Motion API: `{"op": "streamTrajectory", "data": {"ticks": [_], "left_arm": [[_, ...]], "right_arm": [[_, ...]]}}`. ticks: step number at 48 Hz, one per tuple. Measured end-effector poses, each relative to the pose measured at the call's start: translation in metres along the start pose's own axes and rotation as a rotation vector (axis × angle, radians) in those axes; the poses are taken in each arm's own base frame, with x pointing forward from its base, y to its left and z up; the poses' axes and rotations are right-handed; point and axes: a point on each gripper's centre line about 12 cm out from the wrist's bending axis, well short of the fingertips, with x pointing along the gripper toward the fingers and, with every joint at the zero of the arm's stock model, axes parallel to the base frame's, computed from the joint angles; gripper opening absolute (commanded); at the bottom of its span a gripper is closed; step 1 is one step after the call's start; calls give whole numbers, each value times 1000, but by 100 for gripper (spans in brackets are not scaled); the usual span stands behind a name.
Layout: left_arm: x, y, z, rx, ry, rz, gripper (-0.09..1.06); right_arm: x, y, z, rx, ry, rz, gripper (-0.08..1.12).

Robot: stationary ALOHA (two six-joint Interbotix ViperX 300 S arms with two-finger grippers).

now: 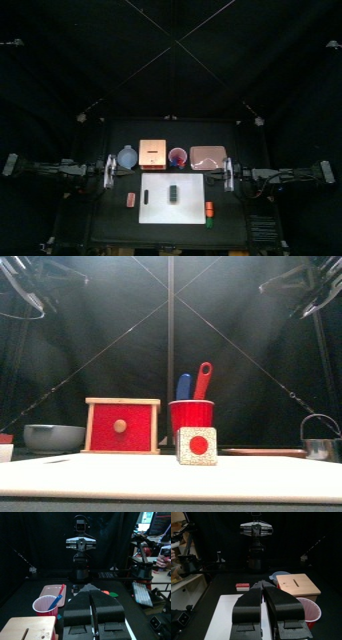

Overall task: Cut the sushi into 4 pieces with the knife
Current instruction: Pick up the knife at its handle with right hand

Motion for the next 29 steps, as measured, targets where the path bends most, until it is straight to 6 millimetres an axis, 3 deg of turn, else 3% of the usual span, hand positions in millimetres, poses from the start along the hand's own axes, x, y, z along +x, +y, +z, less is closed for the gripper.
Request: {"op": "streamTrajectory", "data": {"ticks": [10,21,29], "left_arm": [[15,0,-18,6,41,-2,2],[36,-1,-37,9,103,-4,4],[48,-1,-46,9,149,-4,5]], "right_arm": [[14,-6,-9,88,74,-39,5],[59,-19,-9,97,278,-91,9],[85,-29,-4,50,441,-109,32]]}}
